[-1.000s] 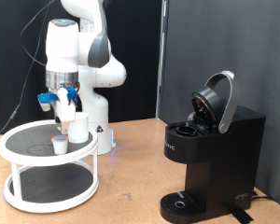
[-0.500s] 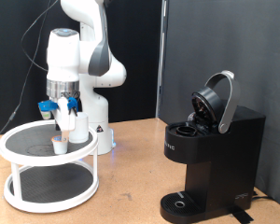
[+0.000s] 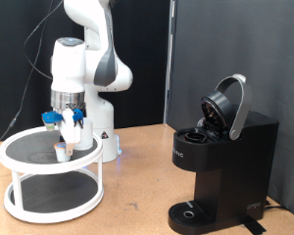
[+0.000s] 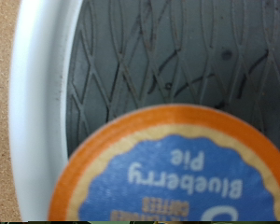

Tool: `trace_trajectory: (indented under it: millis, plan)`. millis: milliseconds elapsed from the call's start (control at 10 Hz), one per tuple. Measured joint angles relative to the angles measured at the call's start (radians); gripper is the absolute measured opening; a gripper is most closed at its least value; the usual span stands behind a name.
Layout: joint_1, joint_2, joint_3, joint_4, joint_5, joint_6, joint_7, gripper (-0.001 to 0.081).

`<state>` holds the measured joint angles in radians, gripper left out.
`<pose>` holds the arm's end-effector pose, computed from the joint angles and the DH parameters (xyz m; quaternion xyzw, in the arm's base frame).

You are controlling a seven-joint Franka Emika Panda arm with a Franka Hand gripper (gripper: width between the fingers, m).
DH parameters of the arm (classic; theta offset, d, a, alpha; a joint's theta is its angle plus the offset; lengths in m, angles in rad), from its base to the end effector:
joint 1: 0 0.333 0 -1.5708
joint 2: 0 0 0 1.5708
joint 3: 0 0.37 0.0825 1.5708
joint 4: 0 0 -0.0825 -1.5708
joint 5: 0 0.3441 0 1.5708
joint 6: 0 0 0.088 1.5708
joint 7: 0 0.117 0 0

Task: Make a cup of coffee with the keurig machine

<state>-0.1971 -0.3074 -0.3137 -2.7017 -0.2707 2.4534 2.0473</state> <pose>0.3101 -0.1770 0.3974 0.3890 -0.9199 0.0484 0.0108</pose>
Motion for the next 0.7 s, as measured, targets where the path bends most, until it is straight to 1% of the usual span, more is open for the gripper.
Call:
trace_trajectory:
  millis: [300, 500, 600, 700]
  plan:
    - [0.000, 0.000, 0.000, -0.003, 0.000, 0.001, 0.012, 0.0734]
    - [0.000, 0.000, 0.000, -0.003, 0.000, 0.001, 0.023, 0.0475]
    - [0.000, 0.000, 0.000, 0.000, 0.000, 0.000, 0.026, 0.0475]
    - [0.000, 0.000, 0.000, 0.002, 0.000, -0.003, 0.029, 0.0382]
